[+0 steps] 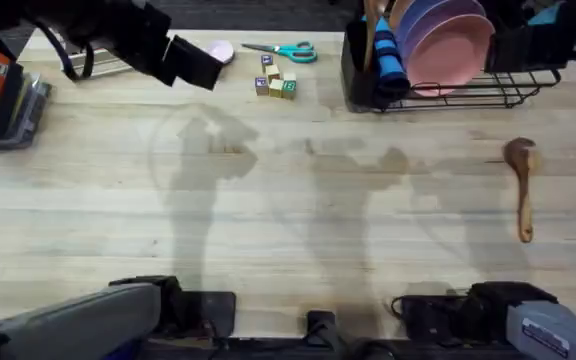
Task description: Pick up the spoon on the table one by one and put them onto the rack
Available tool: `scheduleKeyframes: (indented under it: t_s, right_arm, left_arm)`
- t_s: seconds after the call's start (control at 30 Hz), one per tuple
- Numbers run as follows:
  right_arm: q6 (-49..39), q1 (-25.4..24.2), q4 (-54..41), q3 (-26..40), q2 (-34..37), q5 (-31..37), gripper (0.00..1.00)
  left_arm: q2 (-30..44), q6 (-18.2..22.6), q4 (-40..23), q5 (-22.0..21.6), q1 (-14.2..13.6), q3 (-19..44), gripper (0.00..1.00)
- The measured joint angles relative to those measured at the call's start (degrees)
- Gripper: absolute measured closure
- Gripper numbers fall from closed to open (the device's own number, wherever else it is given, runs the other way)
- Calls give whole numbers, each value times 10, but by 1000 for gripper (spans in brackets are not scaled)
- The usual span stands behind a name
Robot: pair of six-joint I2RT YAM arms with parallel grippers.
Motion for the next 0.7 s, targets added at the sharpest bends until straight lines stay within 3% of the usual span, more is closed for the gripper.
scheduleKeyframes:
  t_s: [0.17,0.27,0.37,0.4,0.43,0.7]
  right_arm:
    - [-1,-9,0,0,0,0,5]
    - [-1,-42,-2,0,0,0,5]
    - [-1,-97,-12,0,0,0,5]
    - [-1,-160,-25,0,0,1,6]
    - [-1,-182,-30,0,0,1,6]
    - [-1,-320,-59,0,12,5,5]
  left_arm:
    - [-3,0,3,-3,0,-2,7]
    - [-3,0,4,-6,0,-2,7]
    - [-3,0,4,-8,0,-2,7]
    - [-3,0,4,-9,0,-2,7]
    - [-3,0,4,-10,0,-2,7]
    - [-3,0,4,-10,0,-2,8]
